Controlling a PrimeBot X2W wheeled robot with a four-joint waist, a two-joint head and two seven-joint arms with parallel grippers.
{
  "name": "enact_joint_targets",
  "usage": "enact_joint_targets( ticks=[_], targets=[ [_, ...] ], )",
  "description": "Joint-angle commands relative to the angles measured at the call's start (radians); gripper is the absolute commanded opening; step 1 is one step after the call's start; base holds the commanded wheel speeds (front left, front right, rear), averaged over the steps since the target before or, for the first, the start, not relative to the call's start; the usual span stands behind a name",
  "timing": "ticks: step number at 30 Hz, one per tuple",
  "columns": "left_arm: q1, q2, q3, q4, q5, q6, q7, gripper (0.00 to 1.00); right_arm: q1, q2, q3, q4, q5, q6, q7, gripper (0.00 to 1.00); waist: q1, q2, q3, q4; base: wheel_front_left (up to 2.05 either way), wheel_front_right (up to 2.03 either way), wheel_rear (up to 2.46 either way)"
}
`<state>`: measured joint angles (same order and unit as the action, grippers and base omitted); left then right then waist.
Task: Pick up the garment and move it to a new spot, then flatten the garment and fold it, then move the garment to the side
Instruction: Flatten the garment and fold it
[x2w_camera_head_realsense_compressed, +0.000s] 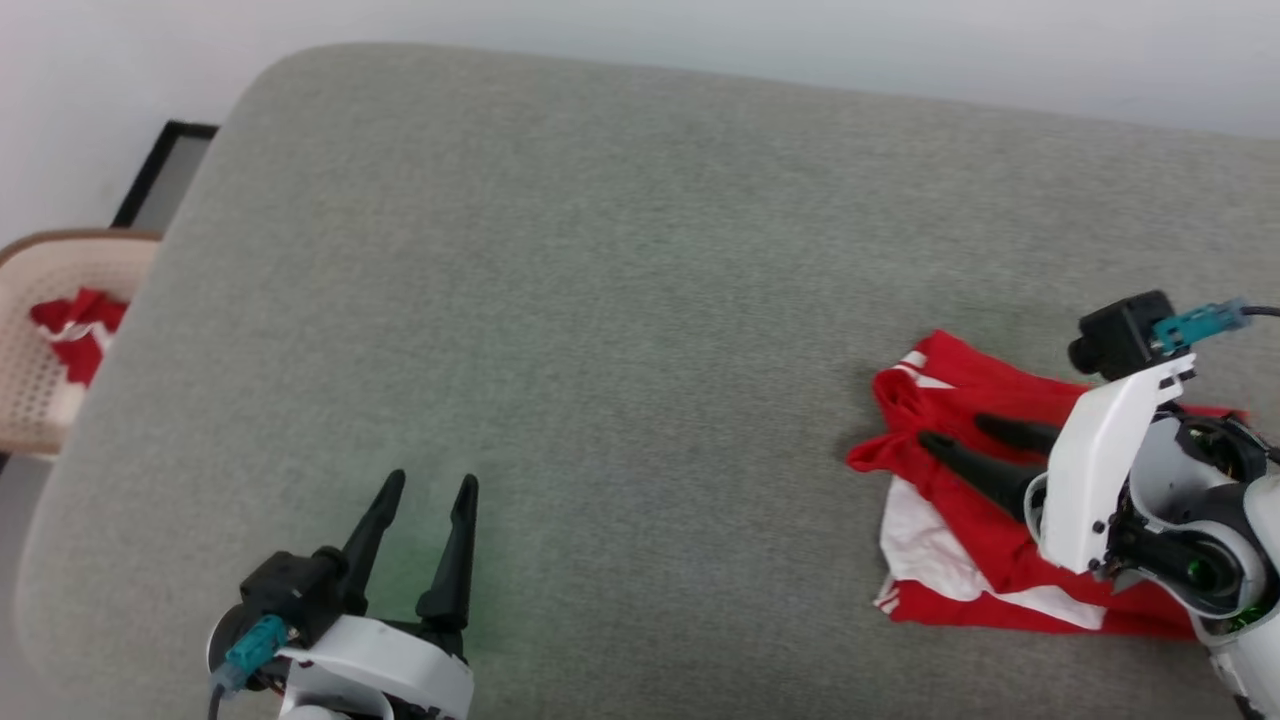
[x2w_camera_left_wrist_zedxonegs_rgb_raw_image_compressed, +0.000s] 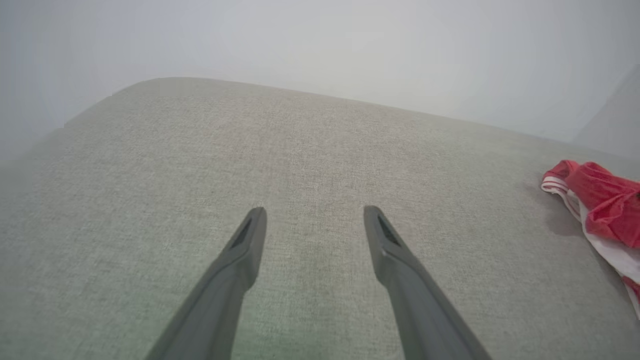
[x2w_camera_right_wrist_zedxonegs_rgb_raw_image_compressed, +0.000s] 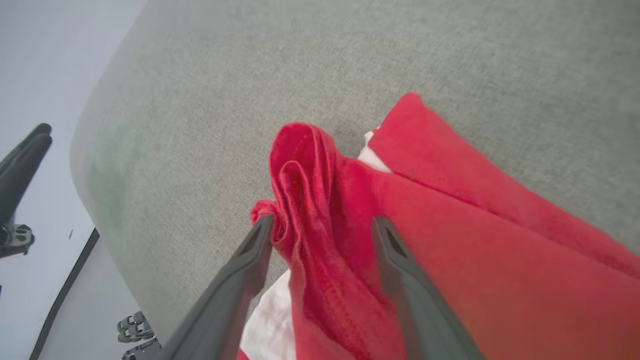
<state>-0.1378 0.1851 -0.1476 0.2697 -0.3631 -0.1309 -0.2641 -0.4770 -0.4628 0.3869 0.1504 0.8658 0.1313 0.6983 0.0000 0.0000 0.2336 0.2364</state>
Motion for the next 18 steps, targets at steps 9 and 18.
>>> enact_joint_targets(
  ticks=[9, 18],
  targets=[
    [0.002, 0.029, -0.023, 0.028, -0.028, 0.001, 0.001, 1.0, 0.013, -0.06, -0.004, 0.047, 0.048, -0.001, -0.188, 1.0, 0.0, 0.0, -0.059, -0.141, 0.0, 0.0, 0.0],
    [0.022, 0.045, -0.013, 0.076, -0.054, 0.001, 0.001, 1.0, 0.065, -0.093, 0.114, 0.161, 0.044, -0.001, -0.585, 1.0, 0.0, 0.0, -0.12, -0.22, 0.0, 0.0, 0.0]
  ],
)
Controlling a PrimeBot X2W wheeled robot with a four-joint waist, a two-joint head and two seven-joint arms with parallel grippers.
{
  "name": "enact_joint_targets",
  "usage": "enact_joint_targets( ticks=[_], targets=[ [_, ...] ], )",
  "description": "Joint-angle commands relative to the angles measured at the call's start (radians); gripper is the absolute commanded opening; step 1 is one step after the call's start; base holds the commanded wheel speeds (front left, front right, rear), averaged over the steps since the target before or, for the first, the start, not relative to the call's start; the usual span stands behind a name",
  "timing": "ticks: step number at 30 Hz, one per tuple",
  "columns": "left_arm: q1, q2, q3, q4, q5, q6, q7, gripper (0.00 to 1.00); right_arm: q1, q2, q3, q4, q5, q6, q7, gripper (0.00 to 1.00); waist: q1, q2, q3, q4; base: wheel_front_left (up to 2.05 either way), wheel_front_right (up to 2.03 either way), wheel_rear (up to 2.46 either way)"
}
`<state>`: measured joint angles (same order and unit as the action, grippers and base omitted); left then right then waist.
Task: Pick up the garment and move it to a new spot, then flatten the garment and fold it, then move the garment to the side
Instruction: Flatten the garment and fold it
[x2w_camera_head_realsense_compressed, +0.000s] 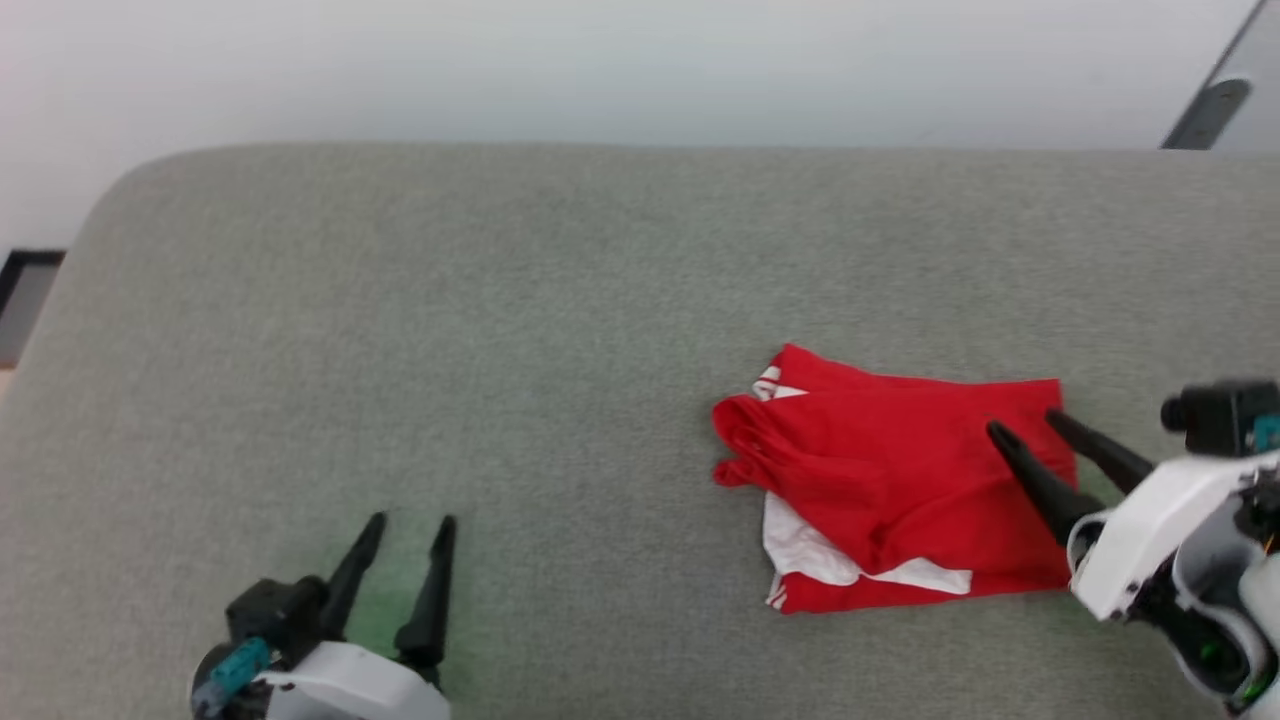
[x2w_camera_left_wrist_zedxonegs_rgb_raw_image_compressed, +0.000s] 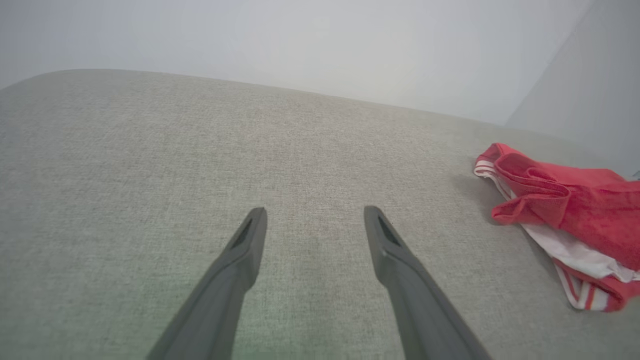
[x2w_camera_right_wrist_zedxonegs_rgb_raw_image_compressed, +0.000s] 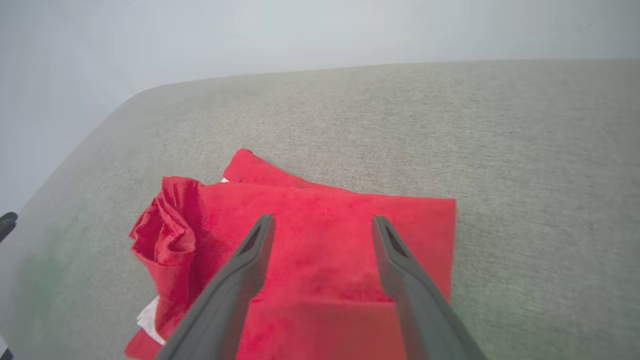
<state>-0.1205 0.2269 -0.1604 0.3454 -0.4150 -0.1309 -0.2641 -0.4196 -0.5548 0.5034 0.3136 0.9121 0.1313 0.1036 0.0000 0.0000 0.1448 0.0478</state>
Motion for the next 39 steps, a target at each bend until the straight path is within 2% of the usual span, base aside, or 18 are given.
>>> enact_joint_targets(
  ticks=[1, 7, 11, 16, 24, 34, 39],
  targets=[
    [0.01, 0.003, 0.007, 0.003, -0.006, 0.001, 0.001, 1.0, 0.009, -0.001, 0.017, 0.011, -0.011, -0.001, -0.038, 1.0, 0.0, 0.0, -0.04, -0.04, 0.0, 0.0, 0.0],
    [0.065, 0.004, 0.057, 0.002, 0.016, 0.001, 0.001, 1.0, 0.037, 0.011, 0.065, 0.108, -0.013, -0.001, -0.29, 1.0, 0.0, 0.0, -0.089, -0.071, 0.0, 0.0, 0.0],
    [0.116, 0.0, 0.098, -0.027, 0.035, 0.001, 0.001, 1.0, 0.06, 0.023, 0.038, 0.154, -0.029, -0.001, -0.356, 1.0, 0.0, 0.0, -0.114, -0.078, 0.0, 0.0, 0.0],
    [0.188, -0.017, 0.167, -0.083, 0.058, 0.001, 0.001, 1.0, 0.126, 0.041, -0.041, 0.129, -0.022, -0.001, -0.369, 1.0, 0.0, 0.0, -0.141, -0.075, 0.0, 0.0, 0.0],
    [0.265, -0.025, 0.21, -0.156, 0.076, 0.001, 0.001, 1.0, 0.288, 0.039, -0.214, 0.01, -0.155, -0.001, -0.369, 1.0, 0.0, 0.0, -0.168, -0.042, 0.0, 0.0, 0.0],
    [0.328, -0.032, 0.247, -0.238, 0.063, 0.001, 0.001, 1.0, 0.447, 0.022, -0.343, -0.134, -0.227, -0.001, -0.364, 1.0, 0.0, 0.0, -0.183, -0.022, 0.0, 0.0, 0.0],
    [0.366, -0.035, 0.246, -0.263, 0.049, 0.001, 0.001, 1.0, 0.502, 0.043, -0.396, -0.191, -0.246, -0.001, -0.341, 1.0, 0.0, 0.0, -0.185, -0.025, 0.0, 0.0, 0.0]
  ],
)
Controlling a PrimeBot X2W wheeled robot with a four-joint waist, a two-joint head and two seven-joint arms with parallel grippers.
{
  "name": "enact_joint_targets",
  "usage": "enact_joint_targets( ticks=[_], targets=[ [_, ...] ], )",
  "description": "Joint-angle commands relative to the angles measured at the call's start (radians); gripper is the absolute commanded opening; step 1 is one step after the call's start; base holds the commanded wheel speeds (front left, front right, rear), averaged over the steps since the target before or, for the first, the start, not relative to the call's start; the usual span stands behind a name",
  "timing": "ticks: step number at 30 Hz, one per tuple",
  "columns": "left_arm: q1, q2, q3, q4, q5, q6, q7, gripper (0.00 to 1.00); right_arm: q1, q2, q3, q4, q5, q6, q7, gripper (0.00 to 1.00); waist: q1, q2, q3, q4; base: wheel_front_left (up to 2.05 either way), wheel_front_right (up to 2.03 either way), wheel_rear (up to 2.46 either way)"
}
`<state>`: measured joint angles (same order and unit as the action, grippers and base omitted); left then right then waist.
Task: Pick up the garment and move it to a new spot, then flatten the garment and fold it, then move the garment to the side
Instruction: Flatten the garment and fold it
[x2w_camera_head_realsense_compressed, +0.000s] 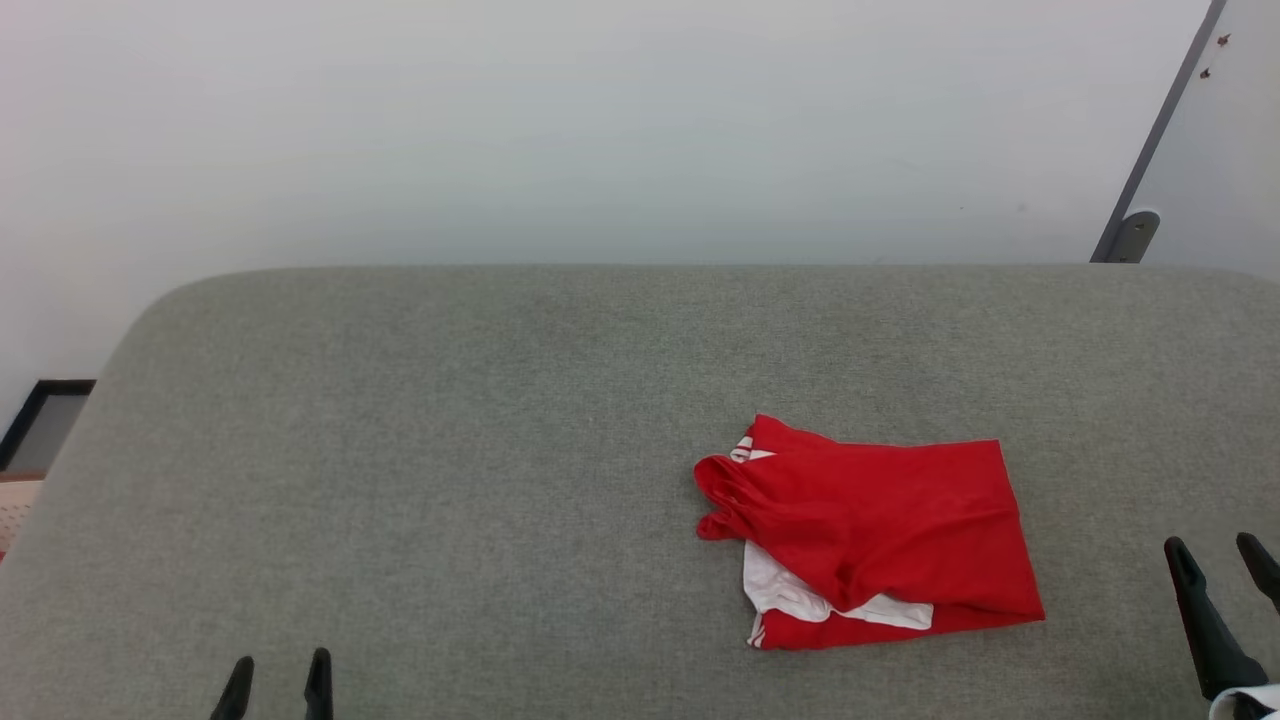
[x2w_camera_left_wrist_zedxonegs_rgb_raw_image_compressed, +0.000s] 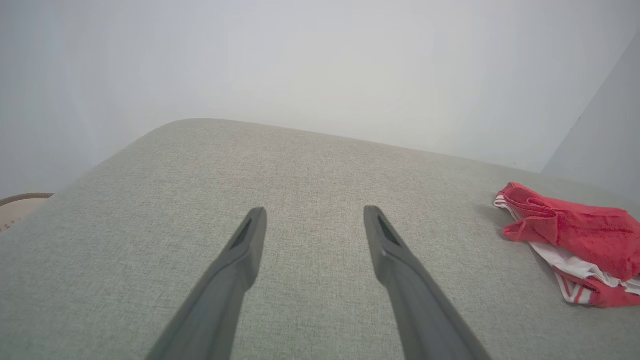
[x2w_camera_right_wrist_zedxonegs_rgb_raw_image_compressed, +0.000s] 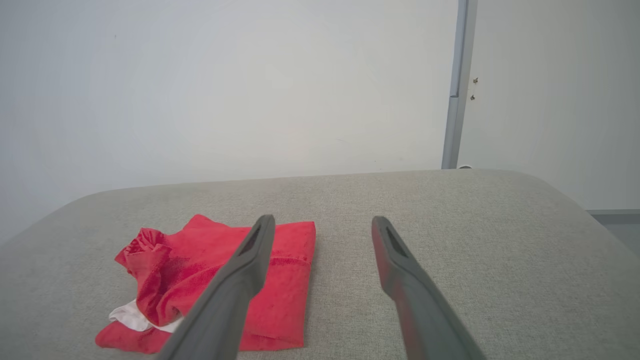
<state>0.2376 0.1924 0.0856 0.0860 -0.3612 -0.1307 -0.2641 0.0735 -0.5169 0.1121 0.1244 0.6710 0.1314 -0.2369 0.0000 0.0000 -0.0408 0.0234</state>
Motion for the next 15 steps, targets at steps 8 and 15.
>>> enact_joint_targets(
  ticks=[8, 15],
  targets=[
    [-0.005, -0.01, 0.007, -0.021, -0.003, 0.001, 0.001, 1.0, 0.049, 0.036, -0.061, -0.063, -0.044, -0.001, 0.034, 1.0, 0.0, 0.0, -0.001, 0.005, 0.0, 0.0, 0.0],
    [-0.01, -0.008, 0.005, -0.024, 0.0, 0.001, 0.001, 1.0, 0.063, 0.055, -0.081, -0.092, -0.053, -0.002, 0.052, 1.0, 0.0, 0.0, -0.001, 0.003, 0.0, 0.0, 0.0]
  ],
)
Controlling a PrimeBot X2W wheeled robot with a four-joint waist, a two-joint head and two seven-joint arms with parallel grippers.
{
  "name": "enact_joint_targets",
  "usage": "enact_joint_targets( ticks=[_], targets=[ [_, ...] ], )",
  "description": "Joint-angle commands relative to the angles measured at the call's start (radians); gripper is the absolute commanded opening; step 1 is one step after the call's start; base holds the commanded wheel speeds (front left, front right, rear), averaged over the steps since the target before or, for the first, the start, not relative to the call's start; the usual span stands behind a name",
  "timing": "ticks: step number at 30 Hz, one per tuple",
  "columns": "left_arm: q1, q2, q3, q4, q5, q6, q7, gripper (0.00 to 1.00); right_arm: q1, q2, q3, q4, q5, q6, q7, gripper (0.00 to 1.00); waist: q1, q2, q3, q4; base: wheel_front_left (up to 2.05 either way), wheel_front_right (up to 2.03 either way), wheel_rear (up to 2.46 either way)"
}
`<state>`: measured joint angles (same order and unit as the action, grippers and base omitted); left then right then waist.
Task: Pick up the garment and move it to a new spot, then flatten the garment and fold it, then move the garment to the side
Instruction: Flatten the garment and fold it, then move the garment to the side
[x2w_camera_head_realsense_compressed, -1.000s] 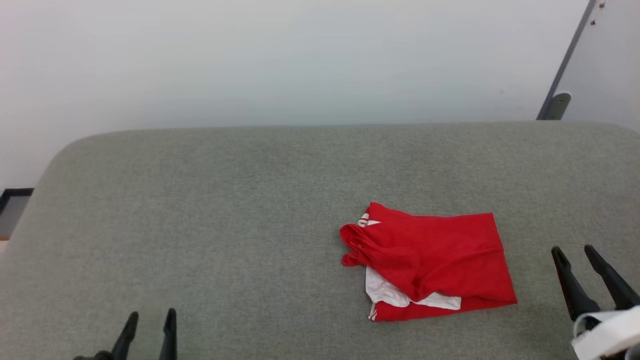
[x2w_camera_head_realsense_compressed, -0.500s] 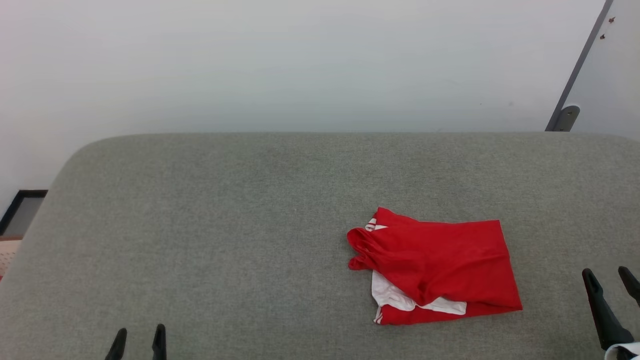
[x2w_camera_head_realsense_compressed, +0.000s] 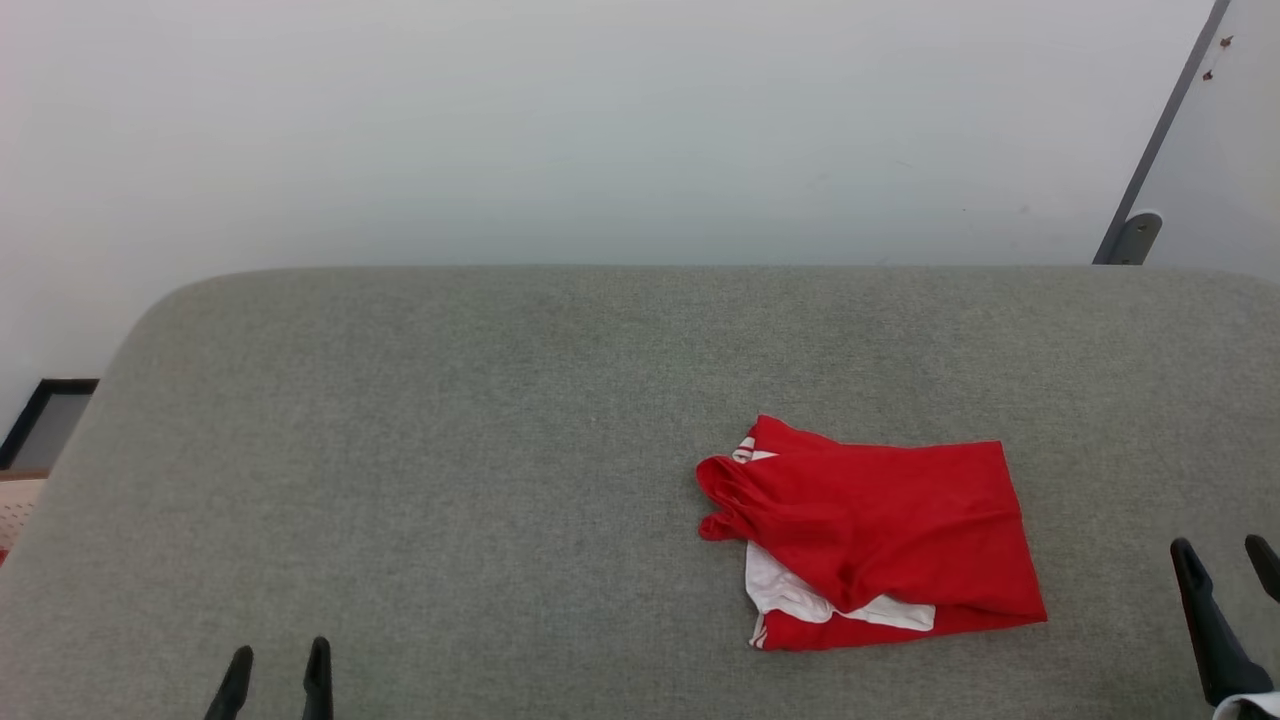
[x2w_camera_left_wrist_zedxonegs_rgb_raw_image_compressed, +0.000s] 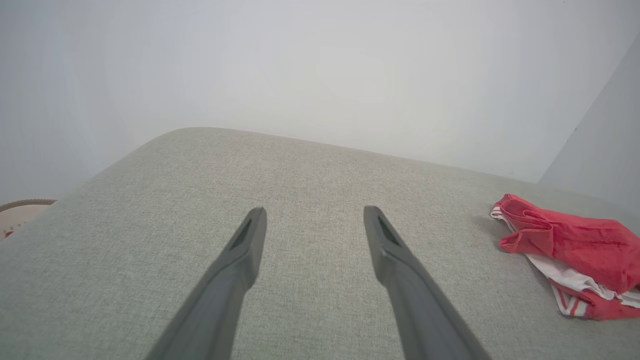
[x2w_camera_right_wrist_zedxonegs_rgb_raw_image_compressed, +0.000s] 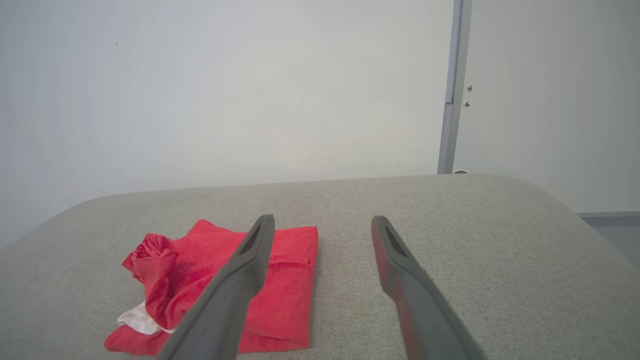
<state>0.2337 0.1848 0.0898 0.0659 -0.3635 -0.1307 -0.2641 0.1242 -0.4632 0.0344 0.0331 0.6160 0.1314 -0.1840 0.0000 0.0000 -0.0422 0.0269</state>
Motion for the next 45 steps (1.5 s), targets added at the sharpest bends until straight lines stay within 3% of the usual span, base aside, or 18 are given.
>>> enact_joint_targets(
  ticks=[1, 12, 19, 26, 32, 35, 38, 45],
  targets=[
    [-0.007, -0.001, 0.001, -0.004, 0.003, 0.001, 0.001, 1.0, 0.014, 0.004, -0.007, -0.002, 0.0, -0.002, 0.003, 1.0, 0.0, 0.0, 0.0, 0.0, 0.0, 0.0, 0.0],
    [-0.022, -0.014, 0.005, 0.002, 0.006, 0.001, 0.001, 1.0, 0.017, 0.025, -0.02, -0.023, 0.003, -0.001, 0.023, 1.0, 0.0, 0.0, 0.011, 0.006, 0.0, 0.0, 0.0],
    [-0.042, -0.045, -0.005, 0.001, 0.013, 0.001, 0.001, 1.0, -0.083, 0.012, 0.021, -0.024, 0.008, -0.001, 0.101, 1.0, 0.0, 0.0, 0.05, 0.017, 0.0, 0.0, 0.0],
    [-0.129, -0.066, -0.037, 0.005, 0.018, 0.001, 0.001, 1.0, -0.297, -0.087, 0.151, 0.046, 0.021, -0.002, 0.376, 1.0, 0.0, 0.0, 0.156, 0.049, 0.0, 0.0, 0.0],
    [-0.195, -0.069, -0.068, 0.022, 0.019, 0.001, 0.001, 1.0, -0.446, -0.181, 0.291, 0.16, 0.137, -0.002, 0.762, 1.0, 0.0, 0.0, 0.229, 0.075, 0.0, 0.0, 0.0],
    [-0.222, -0.071, -0.078, 0.025, 0.017, 0.001, 0.001, 1.0, -0.495, -0.212, 0.309, 0.19, 0.178, -0.002, 0.912, 1.0, 0.0, 0.0, 0.261, 0.089, 0.0, 0.0, 0.0],
    [-0.251, -0.075, -0.089, 0.024, 0.015, 0.001, 0.001, 1.0, -0.529, -0.205, 0.313, 0.201, 0.195, -0.002, 0.975, 1.0, 0.0, 0.0, 0.297, 0.1, 0.0, 0.0, 0.0],
    [-0.317, -0.073, -0.12, 0.041, 0.026, 0.001, 0.001, 1.0, -0.551, -0.152, 0.325, 0.243, 0.161, -0.002, 0.974, 1.0, 0.0, 0.0, 0.361, 0.113, 0.0, 0.0, 0.0]
  ],
)
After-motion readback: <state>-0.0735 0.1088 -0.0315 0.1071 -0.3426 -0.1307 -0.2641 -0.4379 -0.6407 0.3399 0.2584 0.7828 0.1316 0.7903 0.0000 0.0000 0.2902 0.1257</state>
